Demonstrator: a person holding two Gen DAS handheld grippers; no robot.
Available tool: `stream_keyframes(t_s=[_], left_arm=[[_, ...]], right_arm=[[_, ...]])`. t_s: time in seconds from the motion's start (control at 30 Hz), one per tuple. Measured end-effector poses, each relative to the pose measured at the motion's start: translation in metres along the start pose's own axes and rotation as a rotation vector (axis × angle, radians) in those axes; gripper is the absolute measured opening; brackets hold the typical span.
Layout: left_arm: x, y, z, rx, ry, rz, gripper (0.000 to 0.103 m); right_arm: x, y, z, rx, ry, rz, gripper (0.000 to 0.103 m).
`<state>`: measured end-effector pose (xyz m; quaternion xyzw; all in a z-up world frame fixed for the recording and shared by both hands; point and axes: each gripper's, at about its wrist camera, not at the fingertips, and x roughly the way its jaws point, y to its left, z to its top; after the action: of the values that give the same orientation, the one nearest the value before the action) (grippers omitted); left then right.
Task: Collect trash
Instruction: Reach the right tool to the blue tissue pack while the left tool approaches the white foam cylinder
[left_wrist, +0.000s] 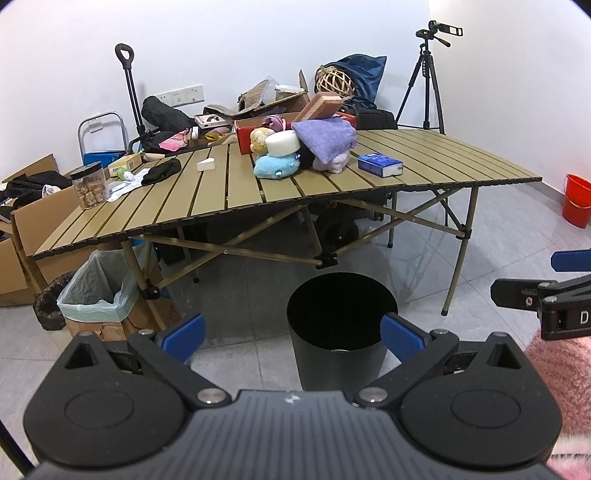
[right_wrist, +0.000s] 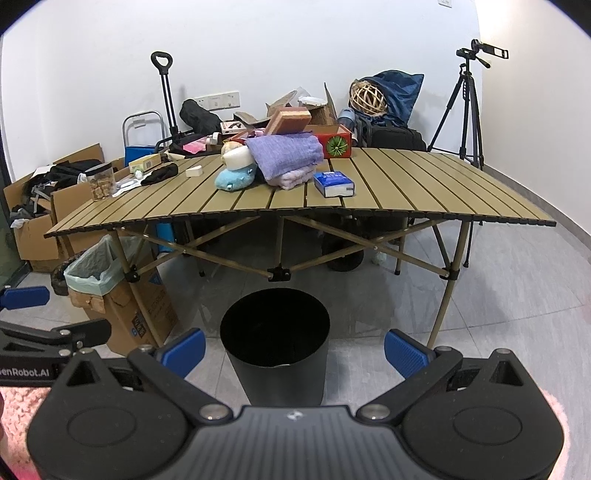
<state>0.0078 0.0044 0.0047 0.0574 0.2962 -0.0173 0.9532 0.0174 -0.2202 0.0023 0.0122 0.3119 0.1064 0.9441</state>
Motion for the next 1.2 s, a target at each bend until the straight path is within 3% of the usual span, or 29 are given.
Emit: stream_keyframes(t_s=[0.53,1.2], left_arm=[[0.036,0.017,0.034,-0.048,-0.04,0.024,0.103],[0.099,0.036,0.112,-0.166,-0.145,0.044,0.103]], right_arm=[[0.04,0.002,0.025,-0.006,-0.023,0.013,0.103],[0.105,-0.012,0.083,0.04,-0.125,-0.008,0.103]])
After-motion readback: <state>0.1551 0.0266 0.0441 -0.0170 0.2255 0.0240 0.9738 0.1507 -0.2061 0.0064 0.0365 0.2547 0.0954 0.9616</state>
